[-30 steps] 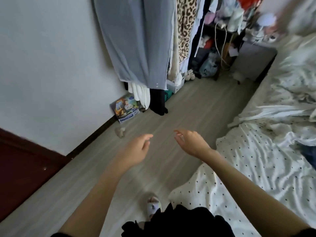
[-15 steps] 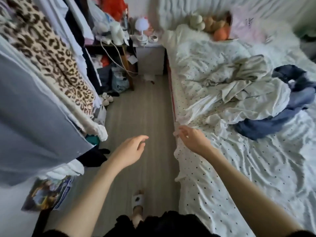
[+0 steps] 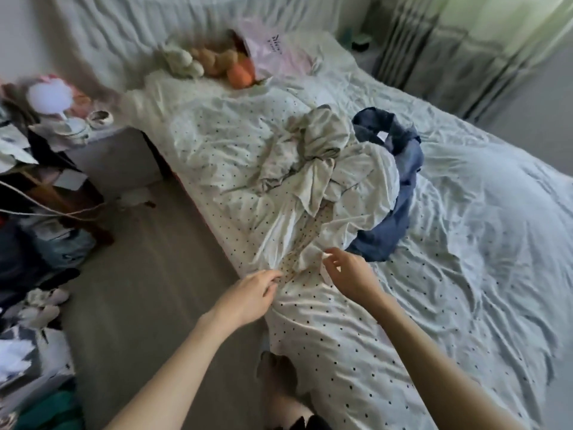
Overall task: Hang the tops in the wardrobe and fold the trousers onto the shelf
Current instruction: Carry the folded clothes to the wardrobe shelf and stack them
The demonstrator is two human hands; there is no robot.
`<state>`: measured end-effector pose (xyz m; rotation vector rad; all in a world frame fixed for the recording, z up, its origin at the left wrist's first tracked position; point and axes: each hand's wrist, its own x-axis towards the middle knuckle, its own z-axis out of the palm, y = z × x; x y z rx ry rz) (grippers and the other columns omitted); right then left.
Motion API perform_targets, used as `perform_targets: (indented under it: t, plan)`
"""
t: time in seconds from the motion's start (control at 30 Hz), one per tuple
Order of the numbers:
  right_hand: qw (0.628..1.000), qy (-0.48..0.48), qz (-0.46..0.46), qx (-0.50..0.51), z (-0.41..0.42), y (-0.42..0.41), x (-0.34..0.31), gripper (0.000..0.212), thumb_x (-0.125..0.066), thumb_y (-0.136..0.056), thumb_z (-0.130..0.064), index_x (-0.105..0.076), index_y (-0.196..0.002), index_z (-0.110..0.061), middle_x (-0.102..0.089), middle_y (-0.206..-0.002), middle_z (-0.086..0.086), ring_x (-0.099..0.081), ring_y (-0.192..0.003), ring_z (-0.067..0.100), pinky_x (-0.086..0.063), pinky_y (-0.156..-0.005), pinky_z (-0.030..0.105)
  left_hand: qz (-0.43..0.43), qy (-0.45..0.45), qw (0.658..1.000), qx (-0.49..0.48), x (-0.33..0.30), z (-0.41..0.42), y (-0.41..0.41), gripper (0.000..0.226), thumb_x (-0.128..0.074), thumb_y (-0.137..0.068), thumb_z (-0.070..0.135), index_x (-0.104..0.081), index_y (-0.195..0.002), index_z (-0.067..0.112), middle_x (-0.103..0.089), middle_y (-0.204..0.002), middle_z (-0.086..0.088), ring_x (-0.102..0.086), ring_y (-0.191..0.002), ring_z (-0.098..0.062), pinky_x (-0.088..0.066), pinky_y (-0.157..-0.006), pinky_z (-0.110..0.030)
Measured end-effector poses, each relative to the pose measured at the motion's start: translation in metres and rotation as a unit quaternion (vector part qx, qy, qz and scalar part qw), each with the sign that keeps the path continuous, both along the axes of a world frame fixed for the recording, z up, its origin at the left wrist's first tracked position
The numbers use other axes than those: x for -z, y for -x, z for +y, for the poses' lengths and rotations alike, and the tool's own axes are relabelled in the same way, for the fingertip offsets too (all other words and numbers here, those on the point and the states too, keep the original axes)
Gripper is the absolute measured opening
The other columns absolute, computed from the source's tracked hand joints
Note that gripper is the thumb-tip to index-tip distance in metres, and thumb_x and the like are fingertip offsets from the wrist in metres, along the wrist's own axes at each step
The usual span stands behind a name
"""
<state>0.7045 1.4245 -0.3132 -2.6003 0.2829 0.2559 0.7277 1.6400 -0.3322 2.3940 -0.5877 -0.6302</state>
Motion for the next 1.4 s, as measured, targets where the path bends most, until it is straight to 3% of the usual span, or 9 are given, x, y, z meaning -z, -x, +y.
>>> perform_targets:
  t: [0.27,0.5,0.8,0.97,1.07,1.17,1.23,1.3,1.4]
  plan:
    - [0.998,0.02,0.016,0.058,-0.072,-0.164,0.029,0.027,-0.038,-0.097,-0.021,-0.055,-0.116,-0.01,-0.067,-0.11,0.011,-0.061,-0.096,0.033,-0.051,-0.081,0.042,0.026,-0.049,0.997,0.045,0.016,-0.059,-0.177,0.038,-0.03,-0.102,0.025,-0.042,-0.138,0.022,-0.043,-0.142,0.002,-0.039,-0.13,-0.013,-0.033,-0.102,-0.026]
    - [0.995,0.034,0.05,0.085,-0.112,-0.275,0.043,0.041,-0.039,-0.099,-0.024,-0.043,-0.138,-0.014,-0.058,-0.128,0.011,-0.054,-0.116,0.03,-0.045,-0.088,0.038,0.036,-0.056,0.993,0.095,0.018,-0.113,-0.299,0.039,-0.032,-0.102,0.022,-0.04,-0.14,0.021,-0.042,-0.143,0.001,-0.037,-0.131,-0.015,-0.029,-0.1,-0.024]
    - [0.985,0.14,0.025,0.096,-0.133,-0.423,0.082,0.034,-0.042,-0.093,-0.018,-0.047,-0.126,-0.013,-0.05,-0.132,0.007,-0.042,-0.124,0.026,-0.032,-0.098,0.038,0.022,-0.054,0.988,0.145,0.061,-0.162,-0.458,0.038,-0.036,-0.1,0.017,-0.044,-0.137,0.014,-0.045,-0.141,-0.002,-0.038,-0.131,-0.016,-0.026,-0.101,-0.022]
    - [0.976,0.212,0.033,0.044,-0.133,-0.482,0.112,0.066,-0.048,-0.092,-0.02,-0.015,-0.149,-0.02,-0.01,-0.157,0.009,-0.008,-0.145,0.027,-0.017,-0.113,0.048,0.031,-0.056,0.984,0.165,0.091,-0.177,-0.519,0.038,-0.035,-0.1,0.015,-0.042,-0.137,0.014,-0.042,-0.142,-0.003,-0.034,-0.133,-0.017,-0.026,-0.107,-0.026]
    - [0.964,0.253,0.076,0.037,-0.138,-0.504,0.133,0.083,-0.052,-0.091,-0.025,0.006,-0.151,-0.025,0.013,-0.158,0.008,0.011,-0.145,0.029,0.0,-0.114,0.055,0.051,-0.075,0.979,0.181,0.106,-0.18,-0.545,0.039,-0.034,-0.1,0.019,-0.039,-0.139,0.02,-0.036,-0.147,0.002,-0.03,-0.136,-0.014,-0.024,-0.111,-0.03]
    - [0.95,0.294,0.105,0.026,-0.15,-0.513,0.147,0.072,-0.046,-0.094,-0.022,-0.002,-0.151,-0.024,0.003,-0.158,0.01,0.005,-0.146,0.029,0.002,-0.113,0.057,0.042,-0.069,0.976,0.203,0.111,-0.184,-0.561,0.04,-0.035,-0.1,0.018,-0.039,-0.14,0.016,-0.037,-0.147,0.0,-0.031,-0.136,-0.014,-0.022,-0.11,-0.025]
    - [0.946,0.307,0.102,0.031,-0.16,-0.514,0.15,0.052,-0.04,-0.096,-0.018,-0.026,-0.146,-0.018,-0.02,-0.153,0.014,-0.011,-0.144,0.031,-0.001,-0.113,0.057,0.034,-0.061,0.977,0.199,0.111,-0.188,-0.573,0.04,-0.035,-0.1,0.017,-0.039,-0.14,0.015,-0.036,-0.148,-0.001,-0.033,-0.135,-0.016,-0.023,-0.11,-0.026]
    - [0.949,0.304,0.073,0.034,-0.165,-0.512,0.15,0.038,-0.038,-0.094,-0.012,-0.052,-0.129,-0.013,-0.045,-0.136,0.012,-0.03,-0.135,0.03,-0.001,-0.114,0.055,0.032,-0.049,0.982,0.18,0.109,-0.191,-0.58,0.04,-0.036,-0.1,0.016,-0.039,-0.14,0.015,-0.037,-0.147,-0.001,-0.043,-0.128,-0.023,-0.026,-0.108,-0.029]
    - [0.969,0.232,-0.007,0.081,-0.162,-0.505,0.141,0.032,-0.043,-0.088,-0.005,-0.067,-0.109,-0.012,-0.063,-0.116,0.004,-0.05,-0.12,0.024,0.003,-0.114,0.052,0.03,-0.037,0.984,0.17,0.108,-0.192,-0.578,0.043,-0.04,-0.099,0.014,-0.037,-0.142,0.016,-0.034,-0.149,-0.001,-0.044,-0.127,-0.026,-0.028,-0.107,-0.027]
